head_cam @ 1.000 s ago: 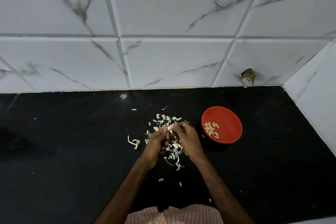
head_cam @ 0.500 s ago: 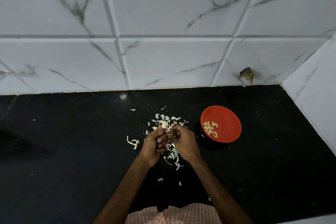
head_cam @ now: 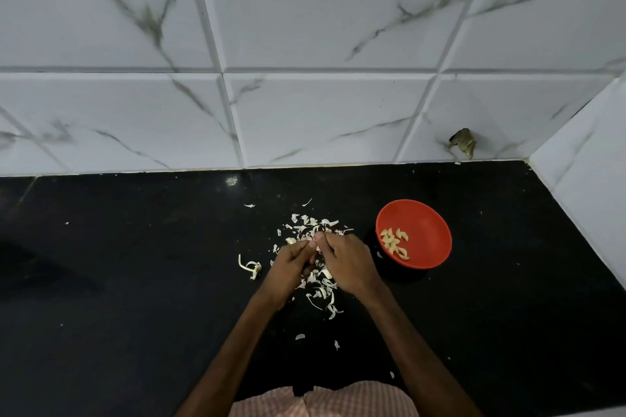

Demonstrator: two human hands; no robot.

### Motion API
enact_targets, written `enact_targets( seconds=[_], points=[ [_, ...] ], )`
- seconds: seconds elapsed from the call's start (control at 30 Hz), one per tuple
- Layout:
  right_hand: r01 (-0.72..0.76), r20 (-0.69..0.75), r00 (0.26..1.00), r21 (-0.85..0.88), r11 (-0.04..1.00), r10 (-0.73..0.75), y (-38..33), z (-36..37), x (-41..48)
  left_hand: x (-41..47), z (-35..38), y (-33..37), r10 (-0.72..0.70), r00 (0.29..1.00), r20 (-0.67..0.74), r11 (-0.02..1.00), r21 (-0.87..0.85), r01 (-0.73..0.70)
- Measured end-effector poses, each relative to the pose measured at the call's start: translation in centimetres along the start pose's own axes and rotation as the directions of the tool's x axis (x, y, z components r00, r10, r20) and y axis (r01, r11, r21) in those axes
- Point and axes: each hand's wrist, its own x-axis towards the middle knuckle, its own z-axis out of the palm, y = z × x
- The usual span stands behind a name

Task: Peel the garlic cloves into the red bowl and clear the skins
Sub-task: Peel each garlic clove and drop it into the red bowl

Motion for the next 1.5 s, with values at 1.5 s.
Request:
enact_targets(
  seconds=[1.5],
  points=[
    [-0.104, -0.009, 0.992, 0.497, 0.862, 0.124, -3.0, 2.0, -0.8, 0.4, 1.1, 0.6, 0.238, 0.903, -0.358, 0.922, 0.376, -0.094]
  ],
)
